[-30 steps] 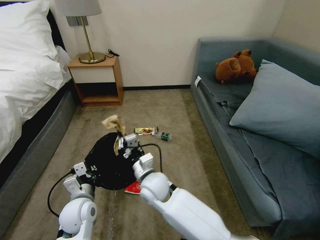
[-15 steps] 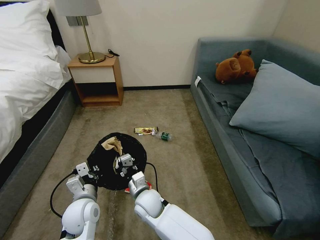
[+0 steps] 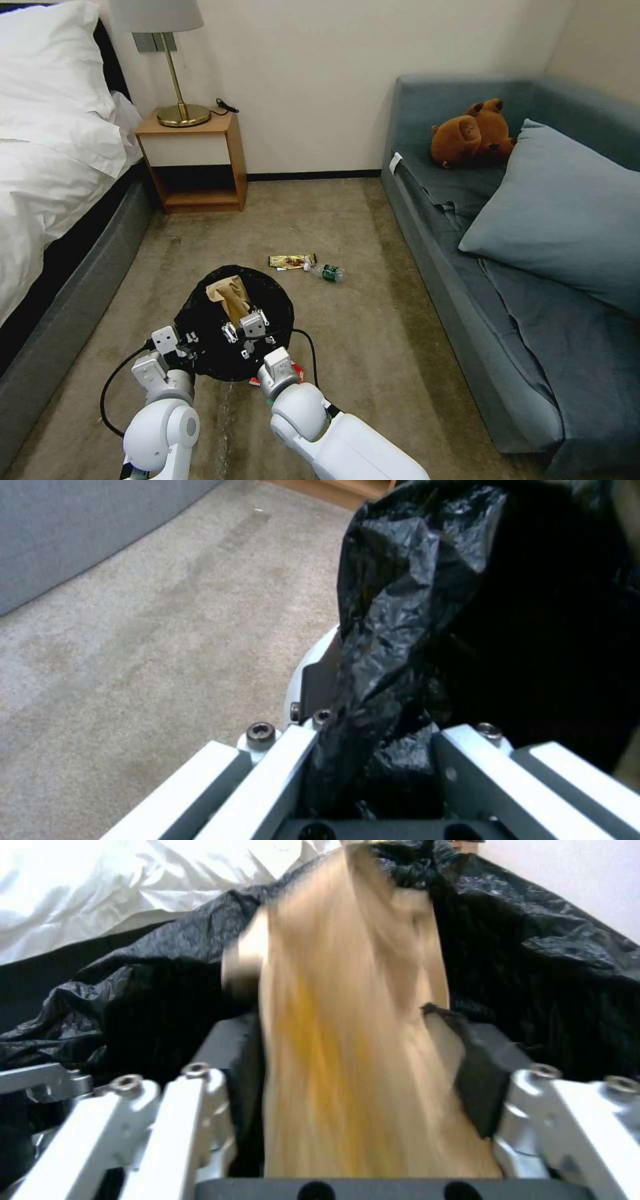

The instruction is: Pick up the trash bin, then pick up the garbage on the floor and place it into the trash bin.

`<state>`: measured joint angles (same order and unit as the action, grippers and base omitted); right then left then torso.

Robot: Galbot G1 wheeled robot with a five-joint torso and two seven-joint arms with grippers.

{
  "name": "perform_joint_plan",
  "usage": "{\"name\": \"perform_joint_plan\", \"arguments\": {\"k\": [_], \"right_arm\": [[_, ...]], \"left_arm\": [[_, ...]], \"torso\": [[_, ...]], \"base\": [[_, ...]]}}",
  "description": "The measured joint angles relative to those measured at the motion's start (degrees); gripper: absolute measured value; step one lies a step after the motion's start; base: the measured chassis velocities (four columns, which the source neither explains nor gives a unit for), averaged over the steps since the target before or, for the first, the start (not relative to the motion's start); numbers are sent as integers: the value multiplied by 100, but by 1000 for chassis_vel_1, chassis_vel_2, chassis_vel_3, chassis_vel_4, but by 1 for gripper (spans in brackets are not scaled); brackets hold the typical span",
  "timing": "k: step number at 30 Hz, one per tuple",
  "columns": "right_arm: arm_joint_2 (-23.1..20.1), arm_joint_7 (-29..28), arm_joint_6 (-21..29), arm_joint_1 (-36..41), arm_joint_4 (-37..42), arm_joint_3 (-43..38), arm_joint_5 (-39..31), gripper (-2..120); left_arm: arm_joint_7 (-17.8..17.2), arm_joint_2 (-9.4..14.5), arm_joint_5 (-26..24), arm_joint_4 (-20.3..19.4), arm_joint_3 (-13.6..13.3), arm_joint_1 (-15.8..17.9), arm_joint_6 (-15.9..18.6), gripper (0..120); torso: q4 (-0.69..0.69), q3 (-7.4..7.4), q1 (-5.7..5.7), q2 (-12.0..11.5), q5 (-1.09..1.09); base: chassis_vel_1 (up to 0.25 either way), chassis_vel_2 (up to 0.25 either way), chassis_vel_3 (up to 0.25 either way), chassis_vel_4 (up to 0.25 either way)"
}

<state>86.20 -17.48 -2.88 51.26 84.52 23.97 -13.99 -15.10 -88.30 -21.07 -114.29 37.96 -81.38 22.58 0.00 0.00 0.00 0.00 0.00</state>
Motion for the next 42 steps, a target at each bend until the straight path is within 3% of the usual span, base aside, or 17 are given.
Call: {"name": "perform_joint_plan", "arguments": {"k": [2,6,10,17,22,25,27,28,30,31,32,33,34,37,42], "right_arm": [[-20,-1,2,-21,43,-3,0,75],[-34,-2,9,-26,83,-15,-7,83],[-66,-5,57,-58,222,-64,-43,99],[-255,-58,337,-200,677,-107,-288,100],[-651,-73,683,-381,888,208,-560,100],[-872,-151,1008,-665,1006,457,-901,100],[-1191,-467,1702,-1316,1252,964,-1652,100],[-1191,-467,1702,-1316,1252,964,-1652,100],[-1393,-1188,2519,-1949,1554,1477,-3006,100],[-1393,-1188,2519,-1949,1554,1477,-3006,100],[-1439,-1615,2875,-2295,1674,1734,-3733,100],[-1439,-1615,2875,-2295,1674,1734,-3733,100],[-1455,-2075,3182,-2772,1753,1998,-4401,100],[-1377,-2410,3353,-3380,1768,2169,-4860,100],[-1257,-2408,3350,-3497,1759,1968,-4741,100]], "left_arm": [[0,-4,0,8,8,10,-4,1],[0,-8,0,20,9,24,-5,1],[-3,-12,13,52,7,60,-5,1],[-11,7,17,97,41,66,-3,1],[-26,42,24,60,53,67,33,1],[-42,61,38,18,54,66,55,1],[-66,62,78,-12,68,67,74,1],[-66,62,78,-12,68,67,74,1],[-71,59,122,-13,76,64,74,1],[-71,59,122,-13,76,64,74,1],[-70,56,129,-1,77,64,75,1],[-70,56,129,-1,77,64,75,1],[-69,48,130,31,90,67,68,1],[-52,34,117,103,127,78,27,1],[-40,60,88,173,172,118,8,1]], "torso": [[0,0,0,0,0],[0,0,0,0,0],[0,0,0,0,0],[0,0,0,0,0],[-1,0,0,0,0],[-1,0,0,0,1],[0,0,0,0,1],[0,0,0,0,1],[0,0,0,0,0],[0,0,0,0,0],[-1,0,0,0,0],[-1,0,0,0,0],[0,0,0,0,0],[1,0,0,0,-1],[1,0,0,0,0]], "base": [[0,0,0,0],[0,0,0,0],[0,0,0,0],[0,0,0,0],[0,0,0,0],[0,0,0,0],[0,0,0,0],[0,0,0,0],[0,0,0,0],[0,0,0,0],[0,0,0,0],[0,0,0,0],[0,0,0,0],[0,0,0,0],[0,0,0,0]]}}
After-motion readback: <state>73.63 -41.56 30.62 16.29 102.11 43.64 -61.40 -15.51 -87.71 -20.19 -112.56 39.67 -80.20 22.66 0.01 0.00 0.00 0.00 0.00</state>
